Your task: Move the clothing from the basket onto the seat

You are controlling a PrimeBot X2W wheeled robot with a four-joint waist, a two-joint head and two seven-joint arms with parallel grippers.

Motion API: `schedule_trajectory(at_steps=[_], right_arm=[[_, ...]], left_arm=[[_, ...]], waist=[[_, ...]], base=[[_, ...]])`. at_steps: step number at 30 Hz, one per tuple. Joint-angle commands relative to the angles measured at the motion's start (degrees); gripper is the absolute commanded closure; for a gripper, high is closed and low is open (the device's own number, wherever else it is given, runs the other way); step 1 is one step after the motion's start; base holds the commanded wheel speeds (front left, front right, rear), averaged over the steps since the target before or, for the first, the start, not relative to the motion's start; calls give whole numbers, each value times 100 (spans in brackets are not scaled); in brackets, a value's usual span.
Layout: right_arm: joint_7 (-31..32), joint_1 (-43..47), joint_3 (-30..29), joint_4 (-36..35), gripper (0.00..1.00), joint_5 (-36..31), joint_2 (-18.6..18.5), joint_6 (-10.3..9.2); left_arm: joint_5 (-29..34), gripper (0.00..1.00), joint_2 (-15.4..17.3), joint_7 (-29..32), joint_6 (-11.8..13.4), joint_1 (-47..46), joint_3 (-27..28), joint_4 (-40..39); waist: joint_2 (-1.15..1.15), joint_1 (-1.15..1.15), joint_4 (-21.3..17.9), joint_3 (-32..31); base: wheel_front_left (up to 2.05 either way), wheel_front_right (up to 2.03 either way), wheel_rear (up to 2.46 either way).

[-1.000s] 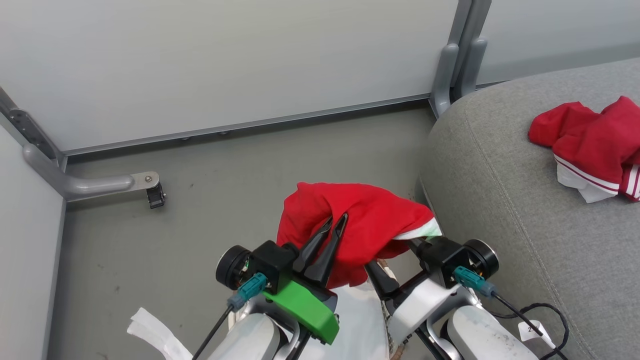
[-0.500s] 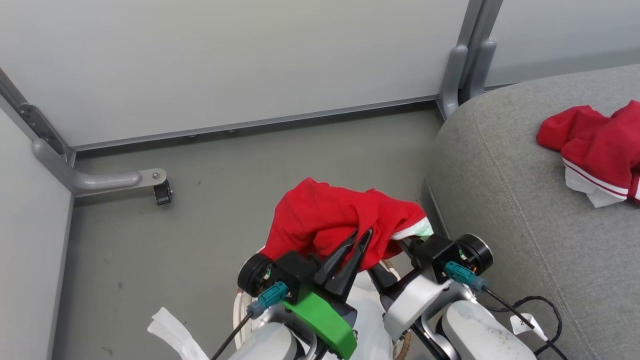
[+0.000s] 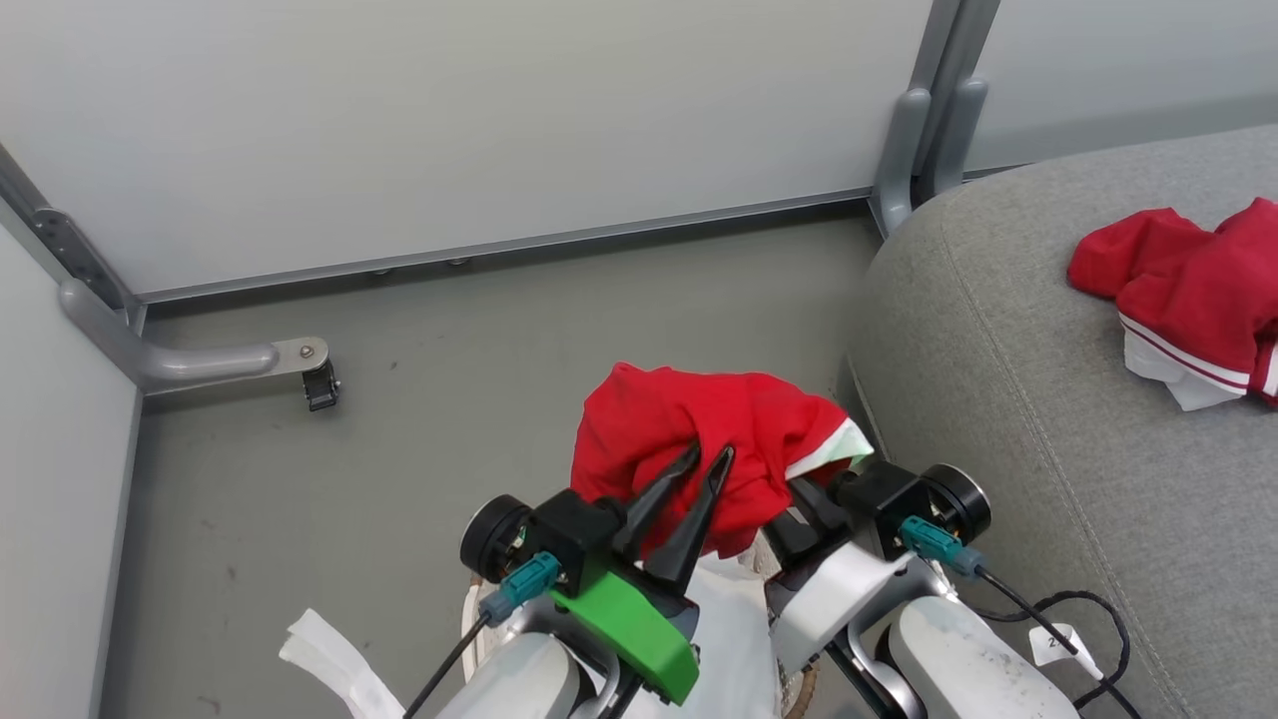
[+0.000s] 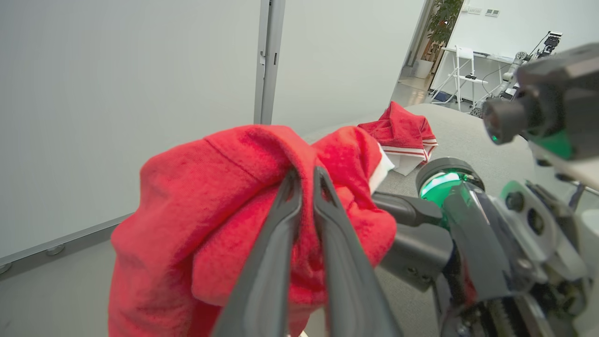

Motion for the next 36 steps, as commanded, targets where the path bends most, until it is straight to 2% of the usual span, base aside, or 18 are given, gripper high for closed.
schedule_trajectory(at_steps=[1,8,20,26,33,36], right_arm=[[-15,105,-69,-26,100,38,-29,-8],[-15,221,-224,-129,100,96,-29,-8],[-15,323,-393,-300,100,208,-45,-8],[-14,349,-517,-321,100,213,-26,-8],[-14,73,-1011,-556,100,54,-164,-8],[-15,-216,-1279,-727,100,-63,-361,-8]], left_arm=[[63,0,24,6,8,46,112,-2],[278,0,23,5,8,129,407,-1],[479,0,27,5,8,3,688,68],[520,0,46,5,8,-69,725,140],[493,0,48,5,8,-278,610,223],[505,0,84,5,8,-408,576,247]], waist=[[0,0,-103,2],[0,0,-675,74],[0,0,-2281,309],[0,0,-2888,424],[0,0,-3103,712],[0,0,-3127,882]], base=[[0,0,0],[0,0,0],[0,0,0],[0,0,0],[0,0,0],[0,0,0]])
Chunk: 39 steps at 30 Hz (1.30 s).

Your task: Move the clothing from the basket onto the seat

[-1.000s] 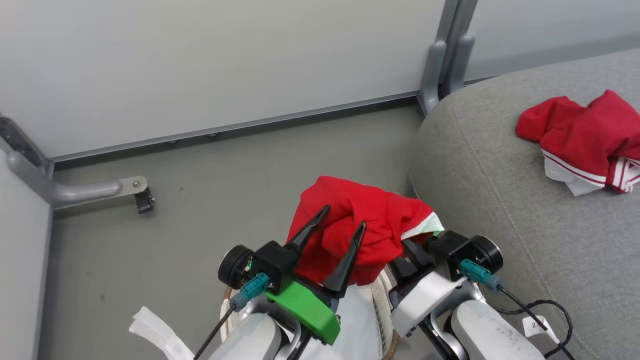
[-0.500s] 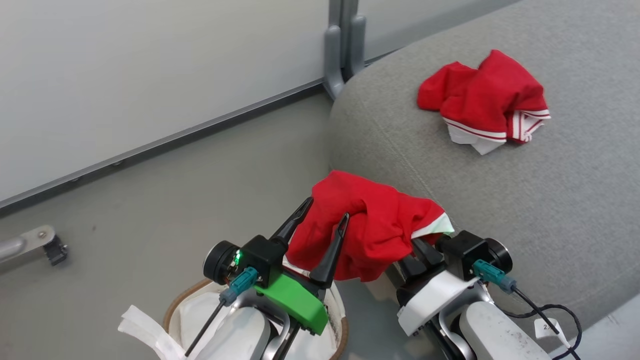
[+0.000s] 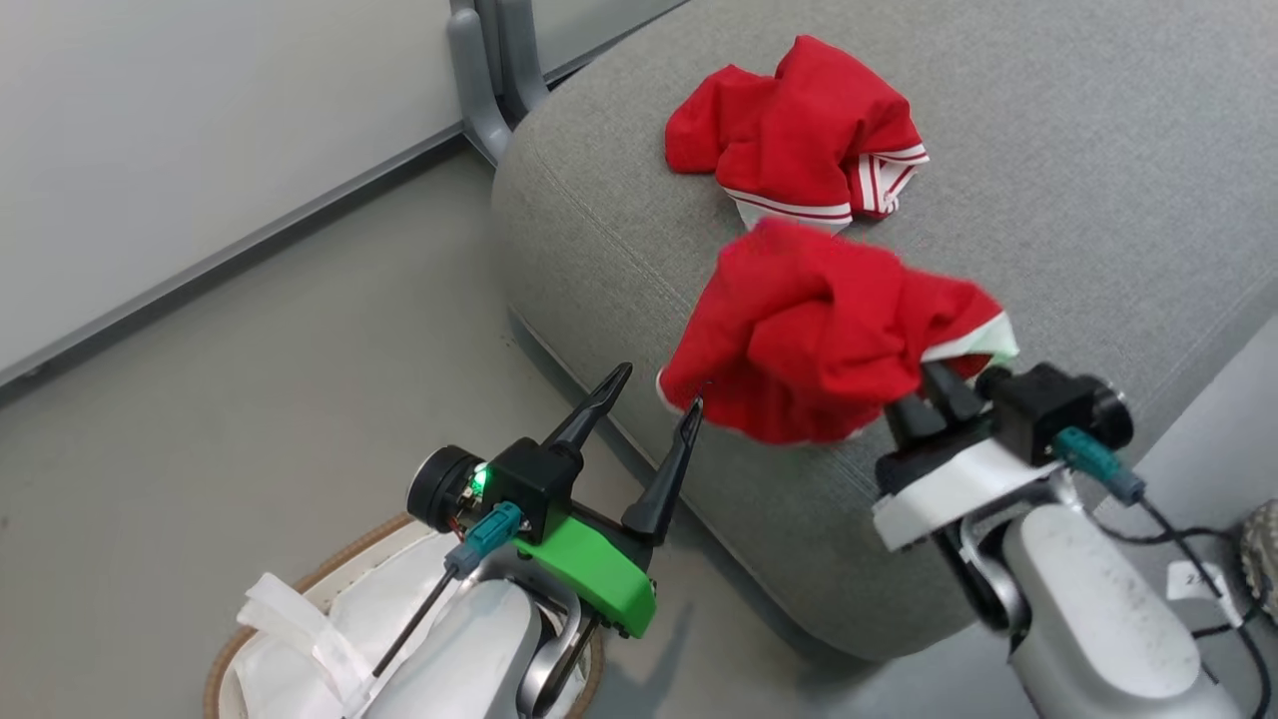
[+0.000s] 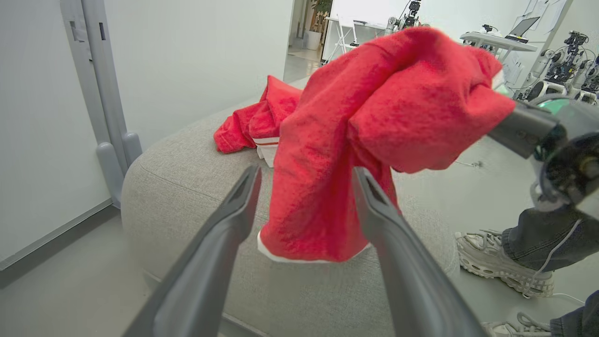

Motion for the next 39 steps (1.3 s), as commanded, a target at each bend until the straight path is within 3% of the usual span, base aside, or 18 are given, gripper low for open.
schedule_trajectory(at_steps=[1,11,20,31,39], right_arm=[[-15,-254,-103,-111,100,-94,-129,-8],[-14,-1883,-765,-402,100,-328,-941,-8],[-14,-3044,-1281,310,100,-640,-1415,-8],[-14,-3093,-1849,1410,100,-864,-1305,-8],[-14,-2883,-2258,2223,100,-1030,-1002,-8]], left_arm=[[14,0,91,4,8,-119,9,60],[5,0,245,4,8,-359,20,334],[160,0,346,5,8,-666,-36,340],[179,0,442,4,8,-1150,-307,413],[141,0,485,4,8,-1268,-329,450]], waist=[[0,0,-162,336],[0,0,-134,965],[0,0,322,1738],[0,0,1040,2581],[0,0,1274,2910]], base=[[0,0,0],[0,0,0],[0,0,0],[0,0,0],[0,0,0]])
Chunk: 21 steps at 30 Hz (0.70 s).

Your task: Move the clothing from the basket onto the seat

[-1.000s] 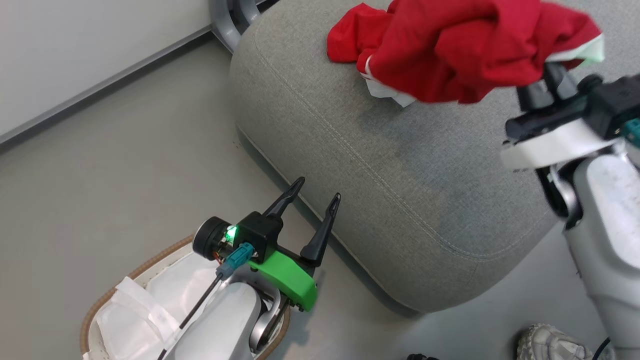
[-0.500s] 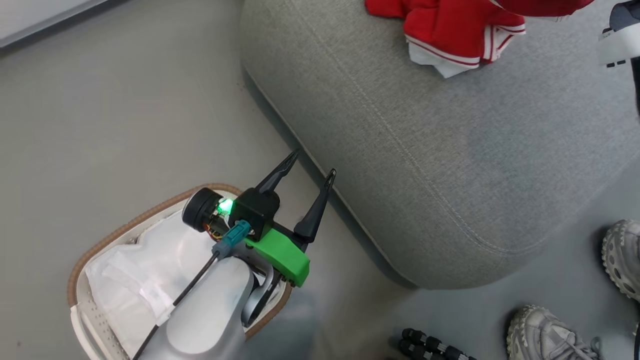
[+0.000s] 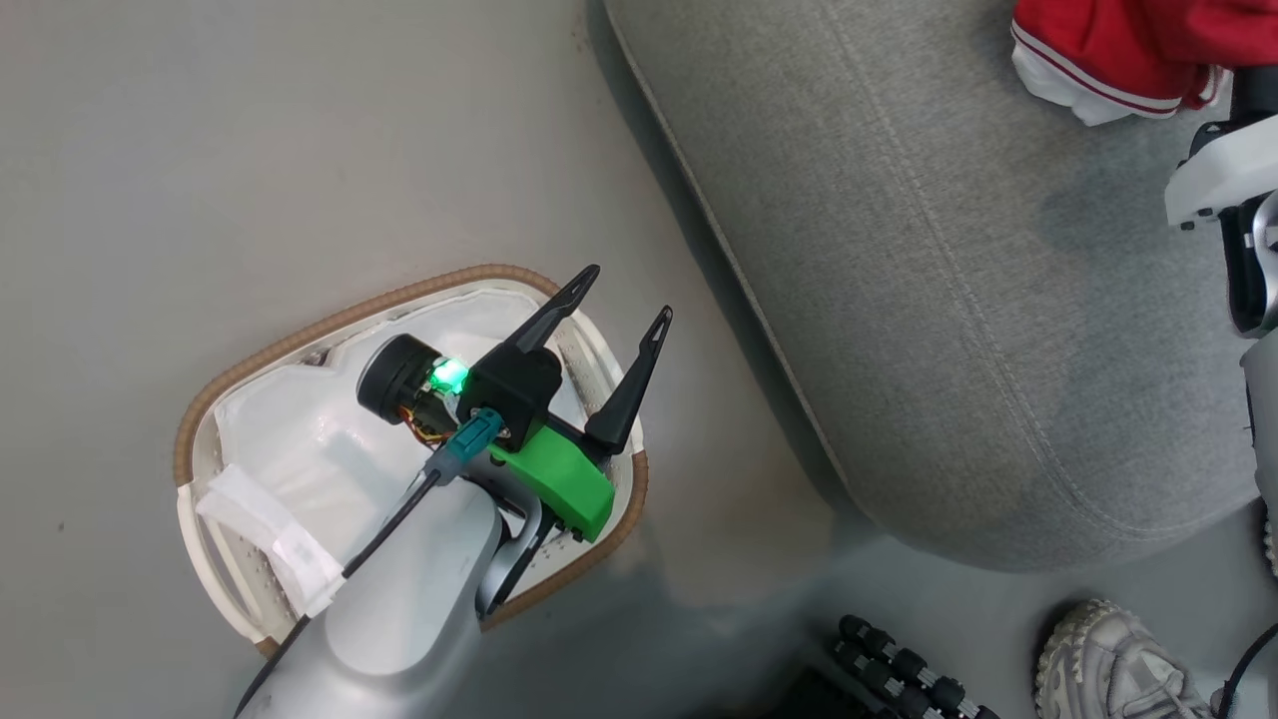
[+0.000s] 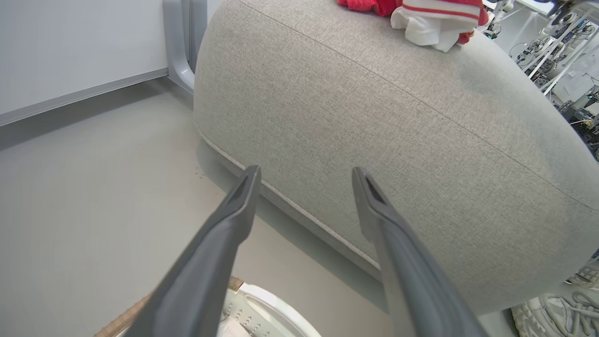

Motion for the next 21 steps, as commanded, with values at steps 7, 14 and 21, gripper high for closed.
schedule_trajectory(at_steps=[7,14,21], right_arm=[[-6,72,-192,440,100,-76,126,-8],[-7,227,-425,401,0,-219,248,-8],[-7,739,-621,86,0,-391,337,-8]], left_arm=[[-44,0,34,4,8,-113,62,-9],[-60,0,2,4,8,47,197,-24],[-82,0,-42,4,8,397,479,-48]], waist=[[-1,-1,273,271],[-1,-1,211,-46],[-1,-1,149,-657]], base=[[0,0,0],[0,0,0],[0,0,0]])
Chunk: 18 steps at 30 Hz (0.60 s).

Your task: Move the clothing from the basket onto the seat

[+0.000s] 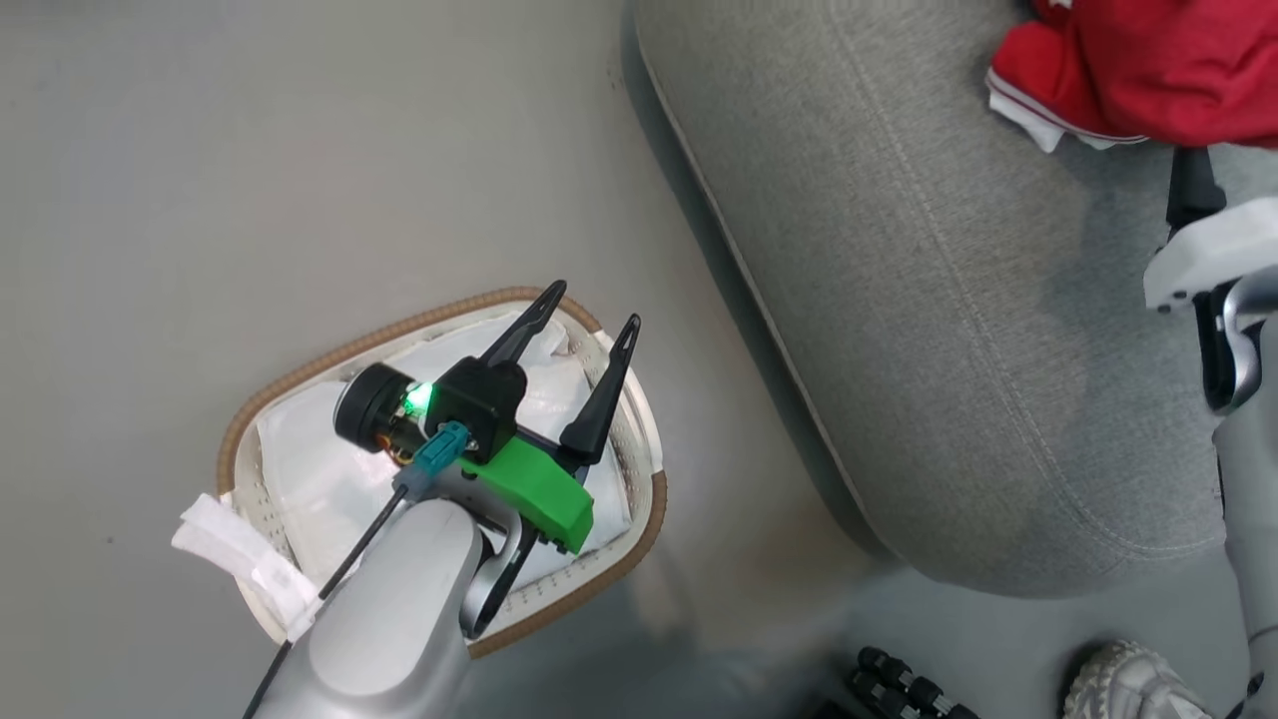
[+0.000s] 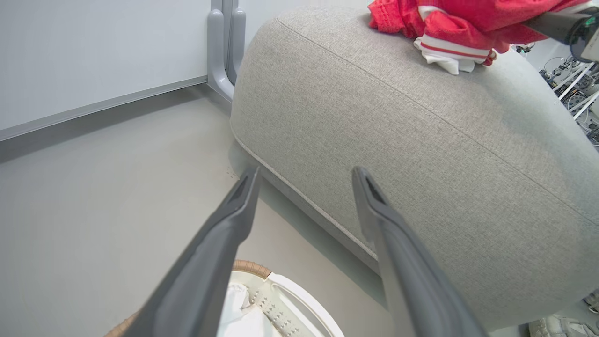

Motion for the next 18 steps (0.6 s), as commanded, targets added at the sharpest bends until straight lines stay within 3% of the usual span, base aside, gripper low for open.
schedule_trajectory(at_steps=[1,12,18], right_arm=[[-1,237,-23,-58,0,-35,9,-8],[-1,1689,126,-613,0,91,304,-8],[-1,2191,381,-1126,0,273,604,-8]], left_arm=[[-36,0,5,4,8,157,86,-13],[74,0,-104,4,8,1085,909,31],[255,0,-217,4,13,1507,1654,-71]], waist=[[0,-1,-58,-411],[0,-1,96,-1431],[0,-1,346,-1723]], base=[[0,0,0],[0,0,0],[0,0,0]])
